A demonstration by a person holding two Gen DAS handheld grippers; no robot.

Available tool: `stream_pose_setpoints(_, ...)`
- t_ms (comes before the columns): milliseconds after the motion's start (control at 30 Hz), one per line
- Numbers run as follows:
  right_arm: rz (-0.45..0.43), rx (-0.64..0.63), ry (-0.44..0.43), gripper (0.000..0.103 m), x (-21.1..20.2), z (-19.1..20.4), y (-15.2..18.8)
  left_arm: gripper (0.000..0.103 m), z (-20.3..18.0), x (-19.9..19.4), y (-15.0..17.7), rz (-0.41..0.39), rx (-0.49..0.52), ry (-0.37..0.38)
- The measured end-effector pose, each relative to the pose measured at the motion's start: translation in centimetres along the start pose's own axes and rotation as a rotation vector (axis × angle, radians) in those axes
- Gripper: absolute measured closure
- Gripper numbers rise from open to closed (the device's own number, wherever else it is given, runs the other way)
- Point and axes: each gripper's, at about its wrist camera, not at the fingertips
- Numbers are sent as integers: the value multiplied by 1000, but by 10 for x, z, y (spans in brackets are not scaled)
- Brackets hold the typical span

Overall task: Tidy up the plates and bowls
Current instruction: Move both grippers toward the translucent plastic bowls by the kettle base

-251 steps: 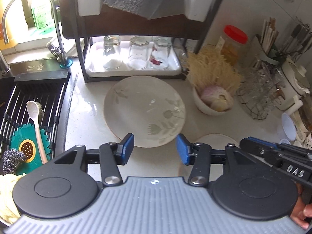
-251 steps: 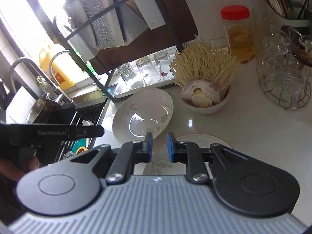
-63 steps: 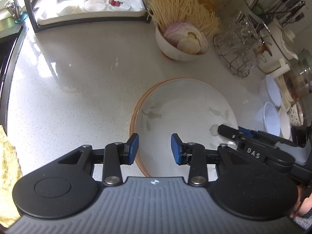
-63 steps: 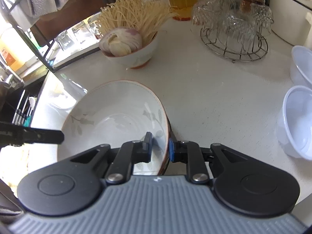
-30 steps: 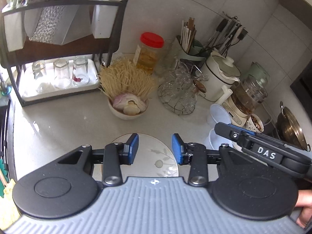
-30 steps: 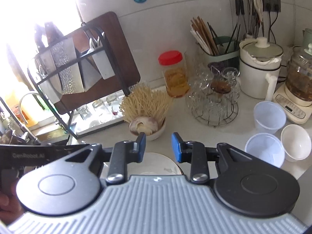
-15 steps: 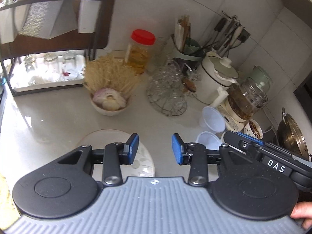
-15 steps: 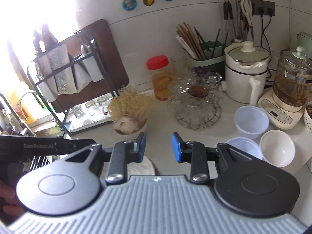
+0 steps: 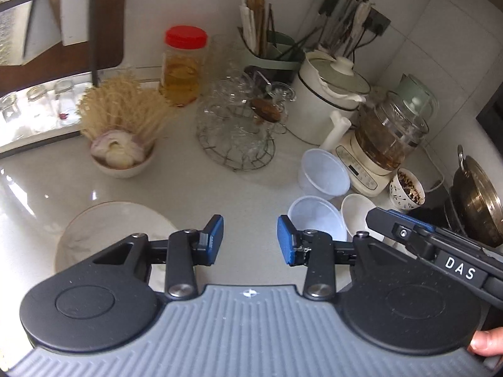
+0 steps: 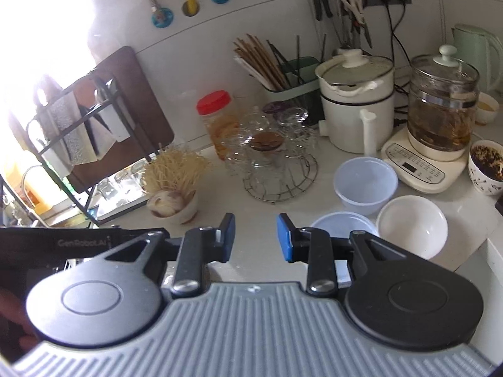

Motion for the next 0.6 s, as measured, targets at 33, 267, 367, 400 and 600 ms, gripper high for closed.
stream_pose_setpoints(33,-3,8,3,70,0,-6,0,60,-5,5,-1,3,7,-1)
stream_pose_setpoints(267,1,59,56,70,3,-49,9,60,-28,54,-3,71,3,46)
stream_pose_setpoints(367,26,91,80,69,9,-69,18,60,-35,77,-1,92,7,46)
stream_pose_setpoints(400,37,103,86,69,12,-75,22,60,-39,83,0,99,12,51)
stream_pose_setpoints(600,116,181,100,69,29,-102,41,56,-52,123,5,173,36,49)
Point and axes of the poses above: each gripper's, at about its wrist camera, not at the fingertips, and x roughly the way its jaws point, z to its left, y to its underside, and after that the axes turned 6 degrees about -x, right-handed
